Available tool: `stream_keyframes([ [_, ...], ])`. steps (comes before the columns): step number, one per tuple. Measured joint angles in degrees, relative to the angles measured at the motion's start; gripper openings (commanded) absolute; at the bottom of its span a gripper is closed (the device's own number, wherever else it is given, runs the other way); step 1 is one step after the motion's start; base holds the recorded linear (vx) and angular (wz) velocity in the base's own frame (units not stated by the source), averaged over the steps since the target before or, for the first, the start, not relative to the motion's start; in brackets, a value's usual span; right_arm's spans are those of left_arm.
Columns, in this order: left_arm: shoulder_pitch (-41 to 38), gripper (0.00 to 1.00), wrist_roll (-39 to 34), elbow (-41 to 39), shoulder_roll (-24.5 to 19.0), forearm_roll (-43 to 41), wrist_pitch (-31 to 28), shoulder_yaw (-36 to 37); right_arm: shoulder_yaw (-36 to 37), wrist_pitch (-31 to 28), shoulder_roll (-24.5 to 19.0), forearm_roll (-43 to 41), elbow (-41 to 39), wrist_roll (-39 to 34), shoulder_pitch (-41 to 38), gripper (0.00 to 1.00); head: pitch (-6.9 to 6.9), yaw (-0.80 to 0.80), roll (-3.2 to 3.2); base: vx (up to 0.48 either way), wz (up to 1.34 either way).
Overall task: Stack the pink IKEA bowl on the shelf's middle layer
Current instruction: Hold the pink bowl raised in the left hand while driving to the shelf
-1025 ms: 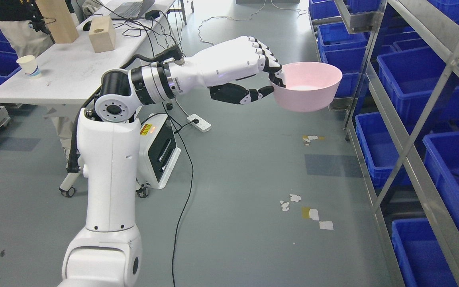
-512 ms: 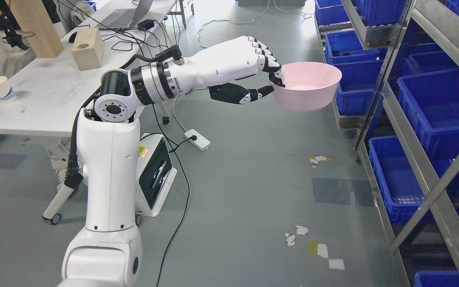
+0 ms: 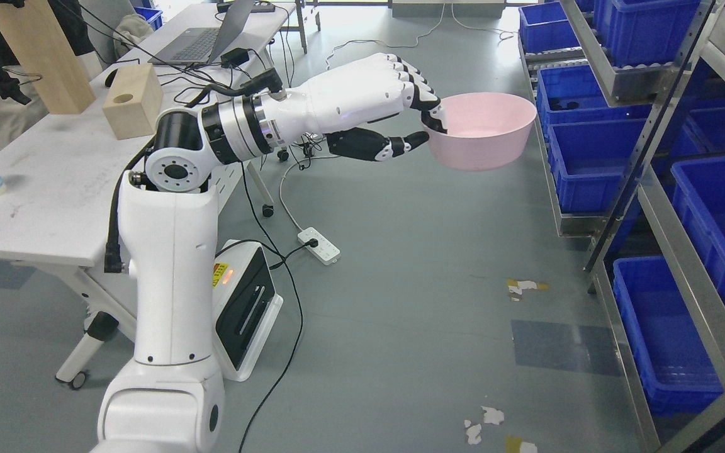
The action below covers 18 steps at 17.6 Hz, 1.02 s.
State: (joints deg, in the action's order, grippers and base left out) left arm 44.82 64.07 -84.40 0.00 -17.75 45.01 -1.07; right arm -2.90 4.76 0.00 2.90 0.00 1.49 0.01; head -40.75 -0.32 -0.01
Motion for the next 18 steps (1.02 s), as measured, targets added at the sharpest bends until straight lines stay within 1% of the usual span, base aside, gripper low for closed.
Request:
stream_keyframes([
  [6, 0.3, 0.0, 0.0, 0.0, 0.0, 0.1, 0.0, 0.2, 0.0, 0.0, 0.0, 0.0, 0.0, 0.0, 0.0, 1.0, 0.0, 0.0, 0.0, 0.193, 0.02],
  [9, 0.5, 0.0, -0.1, 0.0, 0.0, 0.1, 0.0, 0.4, 0.0, 0.0, 0.0, 0.0, 0.0, 0.0, 0.0, 1.0, 0.0, 0.0, 0.0, 0.139, -0.44],
  [13, 0.6, 0.0, -0.2, 0.1, 0.0, -0.1, 0.0, 0.7, 0.0, 0.0, 0.0, 0.0, 0.0, 0.0, 0.0, 1.0, 0.0, 0.0, 0.0, 0.097, -0.93],
  [18, 3.2, 0.01, -1.4, 0.3, 0.0, -0.1, 0.0, 0.4, 0.0, 0.0, 0.0, 0.0, 0.0, 0.0, 0.0, 1.0, 0.0, 0.0, 0.0, 0.052, -1.36],
])
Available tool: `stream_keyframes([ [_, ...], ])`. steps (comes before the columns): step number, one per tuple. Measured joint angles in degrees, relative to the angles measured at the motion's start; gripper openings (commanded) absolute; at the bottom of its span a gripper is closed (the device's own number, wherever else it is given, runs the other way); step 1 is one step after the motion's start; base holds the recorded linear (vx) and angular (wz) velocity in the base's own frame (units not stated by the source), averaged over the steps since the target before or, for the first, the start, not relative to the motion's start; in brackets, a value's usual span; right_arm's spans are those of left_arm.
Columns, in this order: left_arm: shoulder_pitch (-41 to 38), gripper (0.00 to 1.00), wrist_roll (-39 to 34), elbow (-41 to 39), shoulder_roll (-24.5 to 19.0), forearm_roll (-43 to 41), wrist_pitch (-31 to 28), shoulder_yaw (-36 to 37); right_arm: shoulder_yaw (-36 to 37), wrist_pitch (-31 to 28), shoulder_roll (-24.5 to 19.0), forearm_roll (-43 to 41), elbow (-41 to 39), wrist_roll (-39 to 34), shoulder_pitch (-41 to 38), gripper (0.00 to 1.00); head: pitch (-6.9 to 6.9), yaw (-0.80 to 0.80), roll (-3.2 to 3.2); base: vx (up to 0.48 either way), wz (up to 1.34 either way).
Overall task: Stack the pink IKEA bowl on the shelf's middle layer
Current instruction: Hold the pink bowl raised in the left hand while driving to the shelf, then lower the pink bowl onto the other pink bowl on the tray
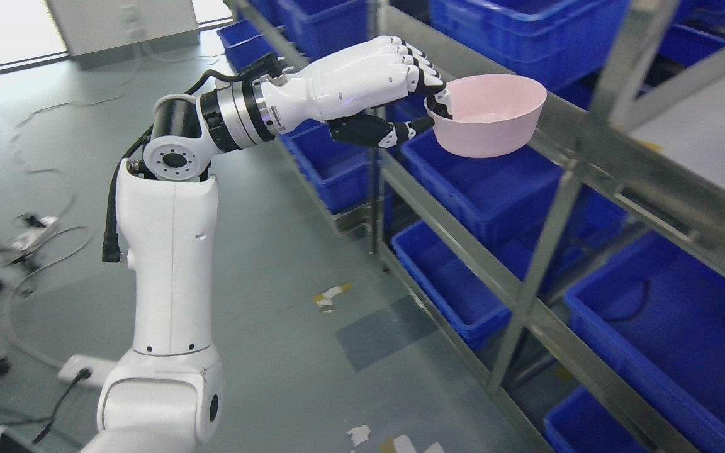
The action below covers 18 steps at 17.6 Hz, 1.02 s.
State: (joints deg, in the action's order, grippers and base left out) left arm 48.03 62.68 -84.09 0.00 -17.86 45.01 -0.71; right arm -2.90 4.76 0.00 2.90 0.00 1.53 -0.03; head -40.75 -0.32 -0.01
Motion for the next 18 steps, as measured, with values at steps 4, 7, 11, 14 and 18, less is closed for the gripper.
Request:
stream_keyframes([
  [4, 2.5, 0.0, 0.0, 0.9, 0.0, -1.3, 0.0, -0.9, 0.0, 0.0, 0.0, 0.0, 0.0, 0.0, 0.0, 1.0, 0.0, 0.0, 0.0, 0.031, -1.44],
  [7, 3.8, 0.01, 0.2, 2.1, 0.0, -4.2, 0.0, -2.2, 0.0, 0.0, 0.0, 0.0, 0.0, 0.1, 0.0, 1.0, 0.0, 0.0, 0.0, 0.011, -1.22],
  [11, 4.8, 0.01, 0.5, 3.6, 0.0, -12.9, 0.0, -4.7, 0.0, 0.0, 0.0, 0.0, 0.0, 0.2, 0.0, 1.0, 0.0, 0.0, 0.0, 0.026, -0.85],
  [14, 5.1, 0.01, 0.7, 4.3, -0.5, -18.8, 0.0, -6.6, 0.0, 0.0, 0.0, 0.0, 0.0, 0.1, 0.0, 1.0, 0.0, 0.0, 0.0, 0.03, -0.49],
  [18, 4.9, 0.01, 0.8, 4.9, -1.9, -23.3, 0.0, -8.5, 0.0, 0.0, 0.0, 0.0, 0.0, 0.0, 0.0, 1.0, 0.01, 0.0, 0.0, 0.025, -0.21],
])
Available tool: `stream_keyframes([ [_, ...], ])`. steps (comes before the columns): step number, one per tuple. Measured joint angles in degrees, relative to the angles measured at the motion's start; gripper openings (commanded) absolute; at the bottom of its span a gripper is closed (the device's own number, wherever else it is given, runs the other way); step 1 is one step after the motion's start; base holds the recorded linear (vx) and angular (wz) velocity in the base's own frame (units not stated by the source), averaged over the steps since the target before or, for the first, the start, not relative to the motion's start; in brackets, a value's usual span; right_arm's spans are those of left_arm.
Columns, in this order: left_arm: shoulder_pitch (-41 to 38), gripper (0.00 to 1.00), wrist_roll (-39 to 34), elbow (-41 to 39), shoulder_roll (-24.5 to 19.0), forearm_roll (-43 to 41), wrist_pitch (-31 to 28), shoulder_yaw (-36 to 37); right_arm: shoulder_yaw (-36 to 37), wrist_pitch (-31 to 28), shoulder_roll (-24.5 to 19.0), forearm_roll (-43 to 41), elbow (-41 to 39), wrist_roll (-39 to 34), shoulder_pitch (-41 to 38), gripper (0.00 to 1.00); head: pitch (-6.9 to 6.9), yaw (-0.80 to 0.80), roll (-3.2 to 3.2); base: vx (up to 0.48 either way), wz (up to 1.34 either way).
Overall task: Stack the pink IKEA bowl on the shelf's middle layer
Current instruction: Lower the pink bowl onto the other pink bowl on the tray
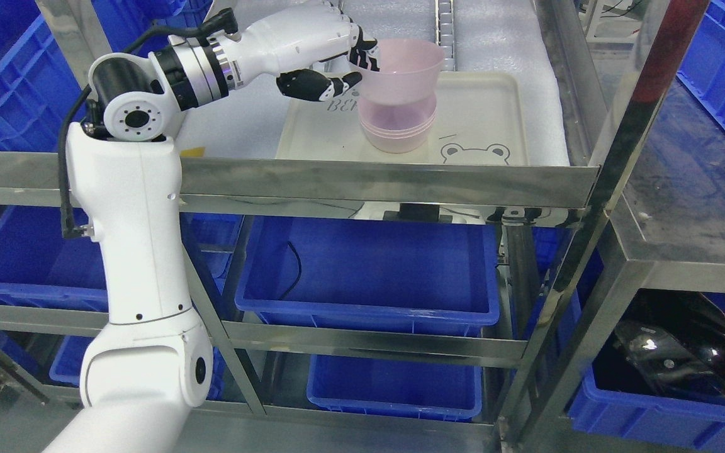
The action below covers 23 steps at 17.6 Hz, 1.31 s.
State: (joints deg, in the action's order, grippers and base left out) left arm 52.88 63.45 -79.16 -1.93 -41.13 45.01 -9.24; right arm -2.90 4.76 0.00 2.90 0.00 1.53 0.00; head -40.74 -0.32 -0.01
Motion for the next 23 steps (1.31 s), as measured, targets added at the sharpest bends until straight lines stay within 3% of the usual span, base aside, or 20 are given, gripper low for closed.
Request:
stream_keyframes([
  [23, 4.0, 0.01, -3.1, 9.0, 1.4, -14.3, 0.0, 6.6, 0.0, 0.0, 0.0, 0.0, 0.0, -0.1, 0.0, 1.0, 0.01, 0.0, 0.0, 0.008, -0.05],
])
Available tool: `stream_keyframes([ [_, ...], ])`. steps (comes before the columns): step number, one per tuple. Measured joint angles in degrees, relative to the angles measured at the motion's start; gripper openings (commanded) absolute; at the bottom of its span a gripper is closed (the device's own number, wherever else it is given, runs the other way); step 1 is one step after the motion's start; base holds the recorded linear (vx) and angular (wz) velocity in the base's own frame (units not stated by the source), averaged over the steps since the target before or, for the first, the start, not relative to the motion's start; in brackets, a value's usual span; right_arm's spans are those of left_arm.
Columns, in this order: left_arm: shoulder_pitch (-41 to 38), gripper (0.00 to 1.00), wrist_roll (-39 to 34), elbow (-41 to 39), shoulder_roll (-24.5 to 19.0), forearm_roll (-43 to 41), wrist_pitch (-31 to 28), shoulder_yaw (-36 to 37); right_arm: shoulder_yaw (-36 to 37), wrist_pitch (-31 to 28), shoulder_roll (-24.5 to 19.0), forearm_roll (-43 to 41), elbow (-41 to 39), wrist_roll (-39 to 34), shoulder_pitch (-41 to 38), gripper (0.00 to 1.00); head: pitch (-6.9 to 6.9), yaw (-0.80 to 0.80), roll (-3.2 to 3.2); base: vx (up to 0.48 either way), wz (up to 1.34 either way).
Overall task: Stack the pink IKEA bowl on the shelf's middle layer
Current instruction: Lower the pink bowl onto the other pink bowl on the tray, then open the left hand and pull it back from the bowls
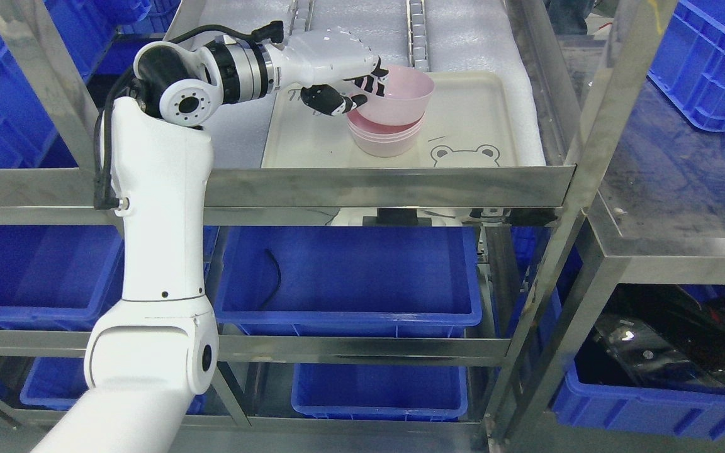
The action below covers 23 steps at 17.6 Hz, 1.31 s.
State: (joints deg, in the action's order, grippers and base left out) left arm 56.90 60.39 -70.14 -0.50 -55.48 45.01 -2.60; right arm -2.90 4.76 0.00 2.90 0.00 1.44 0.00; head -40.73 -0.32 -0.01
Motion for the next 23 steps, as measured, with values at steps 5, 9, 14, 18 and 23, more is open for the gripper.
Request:
stream_keyframes([
  [5, 0.1, 0.09, -0.6, 0.6, 0.2, -2.7, 0.0, 1.1, 0.0, 0.0, 0.0, 0.0, 0.0, -0.1, 0.0, 1.0, 0.0, 0.0, 0.0, -0.003, 0.0],
  [9, 0.1, 0.67, -0.6, 0.8, 0.3, -3.3, 0.0, 1.6, 0.0, 0.0, 0.0, 0.0, 0.0, -0.3, 0.0, 1.0, 0.0, 0.0, 0.0, -0.005, 0.02],
  [14, 0.0, 0.81, -2.0, 0.3, 0.4, -0.4, 0.0, 0.9, 0.0, 0.0, 0.0, 0.0, 0.0, 0.0, 0.0, 1.0, 0.01, 0.0, 0.0, 0.0, 0.0],
  [18, -0.9, 0.86, -3.1, 0.0, 0.4, 14.9, 0.0, -0.3, 0.0, 0.0, 0.0, 0.0, 0.0, 0.0, 0.0, 1.0, 0.01, 0.0, 0.0, 0.0, 0.0],
  [23, -7.6, 0.9, -4.0, -1.9, 0.4, 32.9, 0.0, 5.0, 0.0, 0.0, 0.0, 0.0, 0.0, 0.1, 0.0, 1.0, 0.01, 0.0, 0.0, 0.0, 0.0],
])
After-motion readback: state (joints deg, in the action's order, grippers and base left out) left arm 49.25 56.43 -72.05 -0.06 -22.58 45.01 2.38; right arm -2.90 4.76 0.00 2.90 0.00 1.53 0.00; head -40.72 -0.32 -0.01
